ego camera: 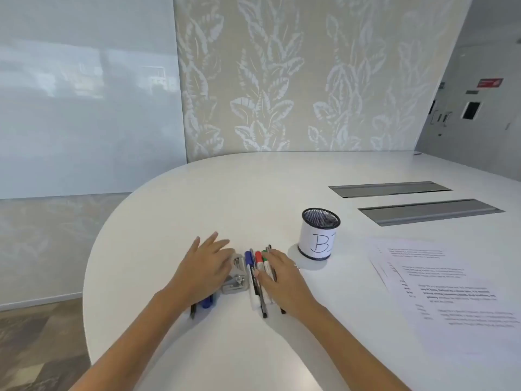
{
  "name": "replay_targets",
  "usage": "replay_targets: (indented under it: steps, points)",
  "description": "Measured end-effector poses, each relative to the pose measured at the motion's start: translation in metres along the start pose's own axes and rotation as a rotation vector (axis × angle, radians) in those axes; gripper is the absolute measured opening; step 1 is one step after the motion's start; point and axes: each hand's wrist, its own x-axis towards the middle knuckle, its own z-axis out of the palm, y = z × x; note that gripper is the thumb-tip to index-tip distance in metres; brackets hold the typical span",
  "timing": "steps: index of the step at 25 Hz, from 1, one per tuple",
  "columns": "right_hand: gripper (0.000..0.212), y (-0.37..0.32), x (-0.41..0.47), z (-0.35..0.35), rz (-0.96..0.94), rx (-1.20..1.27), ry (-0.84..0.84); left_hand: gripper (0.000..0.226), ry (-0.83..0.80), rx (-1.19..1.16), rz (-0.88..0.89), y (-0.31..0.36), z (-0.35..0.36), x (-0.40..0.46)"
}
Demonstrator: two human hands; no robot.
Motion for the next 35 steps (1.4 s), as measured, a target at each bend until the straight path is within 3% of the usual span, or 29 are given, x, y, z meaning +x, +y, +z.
replay_targets:
  steps: [6,17,25,31,35]
  points:
    - [0.062,-0.004,0.004,0.019,0.007,-0.313,-0.147,0.051,-0.048,0.156,0.002,-0.003,0.021,-0.014]
    - [0.061,0.025,-0.037,-0.016,0.028,-0.330,-0.118,0.049,-0.139,0.260,0.013,0.021,0.027,0.047]
    - [0.062,0.028,-0.085,-0.043,-0.037,-0.347,-0.216,0.055,-0.131,0.124,-0.059,0.063,0.041,0.067]
    - [0.062,0.007,-0.087,-0.037,-0.178,-0.253,-0.303,0.054,-0.185,0.208,-0.339,0.000,0.018,0.020]
    - [0.061,-0.012,-0.068,-0.012,-0.229,-0.227,-0.349,0.049,-0.331,0.208,-0.323,-0.031,0.017,-0.011]
